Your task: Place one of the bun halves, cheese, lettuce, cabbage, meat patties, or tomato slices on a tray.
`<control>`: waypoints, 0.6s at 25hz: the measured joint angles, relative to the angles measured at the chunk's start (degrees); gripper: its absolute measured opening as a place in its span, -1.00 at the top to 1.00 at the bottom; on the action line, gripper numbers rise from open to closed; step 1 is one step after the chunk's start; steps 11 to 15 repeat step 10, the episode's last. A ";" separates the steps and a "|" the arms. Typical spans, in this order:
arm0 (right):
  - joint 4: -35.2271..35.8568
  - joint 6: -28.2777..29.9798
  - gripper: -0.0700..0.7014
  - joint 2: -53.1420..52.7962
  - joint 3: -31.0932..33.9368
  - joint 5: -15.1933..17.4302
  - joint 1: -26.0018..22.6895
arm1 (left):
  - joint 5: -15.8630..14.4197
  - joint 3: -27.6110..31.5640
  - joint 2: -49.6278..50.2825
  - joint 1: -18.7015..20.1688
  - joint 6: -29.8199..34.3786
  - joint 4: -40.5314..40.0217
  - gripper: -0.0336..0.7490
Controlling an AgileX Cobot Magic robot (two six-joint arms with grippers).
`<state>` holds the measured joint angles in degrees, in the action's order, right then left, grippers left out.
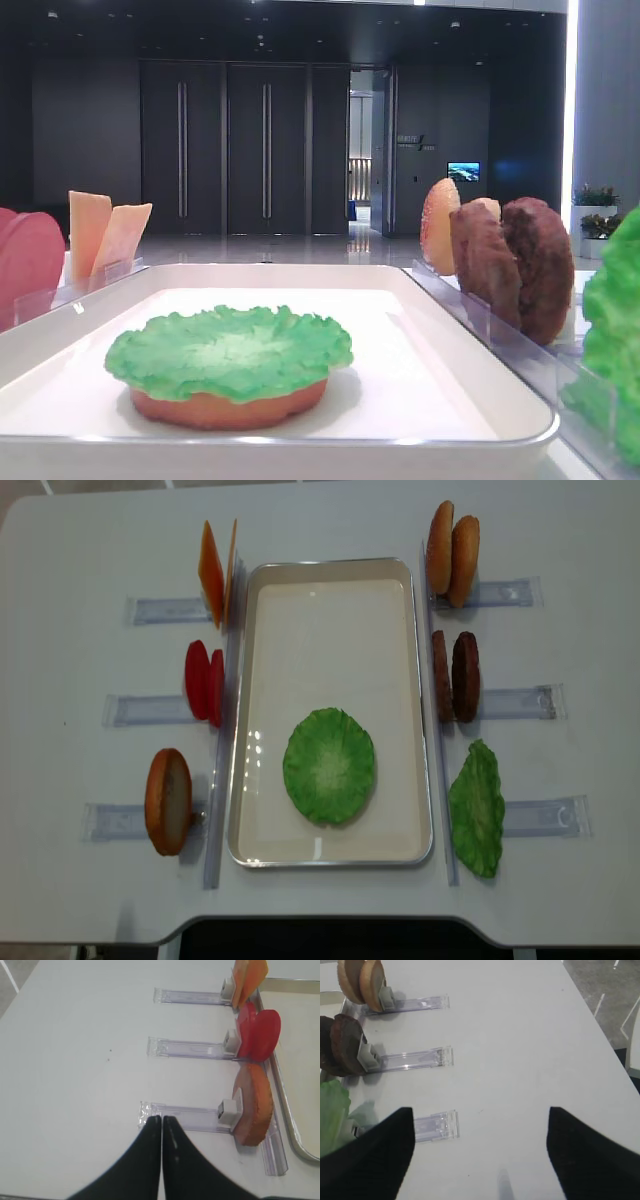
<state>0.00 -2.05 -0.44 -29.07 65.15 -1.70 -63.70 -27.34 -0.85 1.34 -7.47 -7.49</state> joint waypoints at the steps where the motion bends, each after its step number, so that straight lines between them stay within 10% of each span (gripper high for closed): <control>1: 0.00 0.00 -0.53 0.00 0.00 0.00 0.00 | 0.00 0.00 0.00 0.00 0.00 0.00 0.92; 15: 0.00 0.06 -0.53 0.00 0.00 -0.01 0.00 | 0.00 0.00 0.00 0.00 0.00 0.00 0.92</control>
